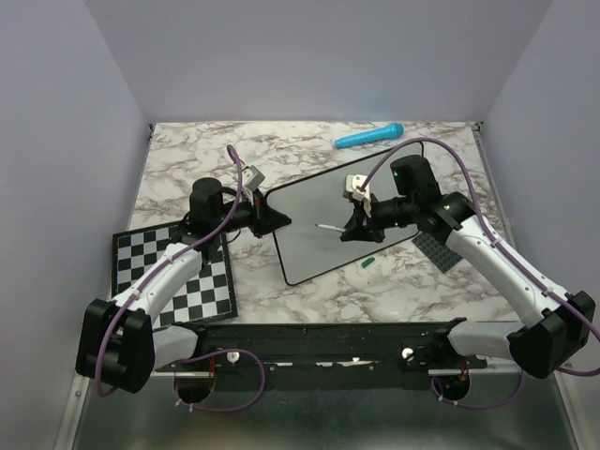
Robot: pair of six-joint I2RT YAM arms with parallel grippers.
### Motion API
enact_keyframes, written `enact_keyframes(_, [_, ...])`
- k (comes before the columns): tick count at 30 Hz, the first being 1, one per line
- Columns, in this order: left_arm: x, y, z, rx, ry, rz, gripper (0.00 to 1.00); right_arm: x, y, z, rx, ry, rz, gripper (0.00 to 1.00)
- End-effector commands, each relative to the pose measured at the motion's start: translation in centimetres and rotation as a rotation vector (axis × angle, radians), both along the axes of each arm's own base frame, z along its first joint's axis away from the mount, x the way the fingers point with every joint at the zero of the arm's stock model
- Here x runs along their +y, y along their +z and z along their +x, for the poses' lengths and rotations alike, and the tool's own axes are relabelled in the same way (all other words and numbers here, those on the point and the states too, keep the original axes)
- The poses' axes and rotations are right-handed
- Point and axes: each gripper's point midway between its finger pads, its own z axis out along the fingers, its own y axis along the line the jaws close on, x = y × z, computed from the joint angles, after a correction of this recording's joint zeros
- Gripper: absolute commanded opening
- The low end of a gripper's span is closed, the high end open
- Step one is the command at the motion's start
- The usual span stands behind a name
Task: Write a sentence on the whiteboard
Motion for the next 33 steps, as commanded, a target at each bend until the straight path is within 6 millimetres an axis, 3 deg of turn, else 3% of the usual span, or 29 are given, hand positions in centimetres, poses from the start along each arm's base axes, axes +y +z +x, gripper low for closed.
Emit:
enact_keyframes(1, [1.9, -5.5, 0.0, 0.088, 0.095, 0.174, 0.0, -0.2, 0.2, 0.4, -0.032, -0.03, 0.001, 0.01])
enact_keyframes(15, [1.9, -5.3, -0.1, 0.077, 0.092, 0.184, 0.0, 0.0, 0.0, 0.8, -0.029, -0.033, -0.003, 0.0])
enact_keyframes(24, [2.0, -5.4, -0.1, 0.051, 0.109, 0.185, 0.0, -1.1, -0.8, -0.6, -0.055, 0.044, -0.011, 0.01])
enact_keyframes(33, [2.1, -5.6, -0.1, 0.036, 0.105, 0.193, 0.0, -1.6, 0.7, 0.2, -0.067, -0.037, 0.044, 0.01])
